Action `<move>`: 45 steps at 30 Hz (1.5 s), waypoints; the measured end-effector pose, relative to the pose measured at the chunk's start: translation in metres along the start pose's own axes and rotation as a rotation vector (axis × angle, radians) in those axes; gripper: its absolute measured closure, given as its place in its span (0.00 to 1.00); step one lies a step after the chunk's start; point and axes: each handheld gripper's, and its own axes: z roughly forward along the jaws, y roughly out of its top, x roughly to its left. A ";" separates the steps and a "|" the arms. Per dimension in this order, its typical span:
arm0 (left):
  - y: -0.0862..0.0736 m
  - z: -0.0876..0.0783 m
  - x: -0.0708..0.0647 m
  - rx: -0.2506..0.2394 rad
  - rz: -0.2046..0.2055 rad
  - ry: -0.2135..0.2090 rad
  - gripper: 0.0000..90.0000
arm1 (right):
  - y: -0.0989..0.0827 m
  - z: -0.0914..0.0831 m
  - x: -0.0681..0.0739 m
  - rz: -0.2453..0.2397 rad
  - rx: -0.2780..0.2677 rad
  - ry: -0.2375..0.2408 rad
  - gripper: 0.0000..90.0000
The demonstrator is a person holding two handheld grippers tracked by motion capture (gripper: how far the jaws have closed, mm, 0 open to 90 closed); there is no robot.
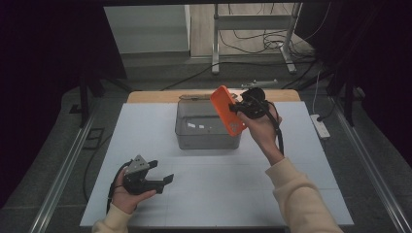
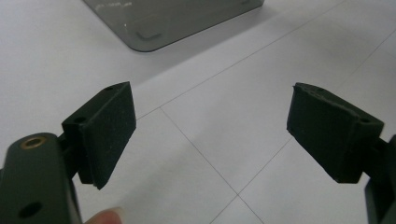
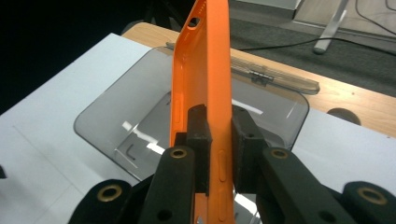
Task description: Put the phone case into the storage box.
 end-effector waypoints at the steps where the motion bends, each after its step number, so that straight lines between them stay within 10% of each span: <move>1: 0.000 0.000 0.000 0.000 0.000 0.000 0.18 | 0.001 0.000 -0.001 0.003 0.002 -0.001 0.89; 45: 0.000 0.001 0.001 0.001 0.002 -0.003 0.18 | 0.021 0.041 -0.020 0.060 0.041 -0.144 0.89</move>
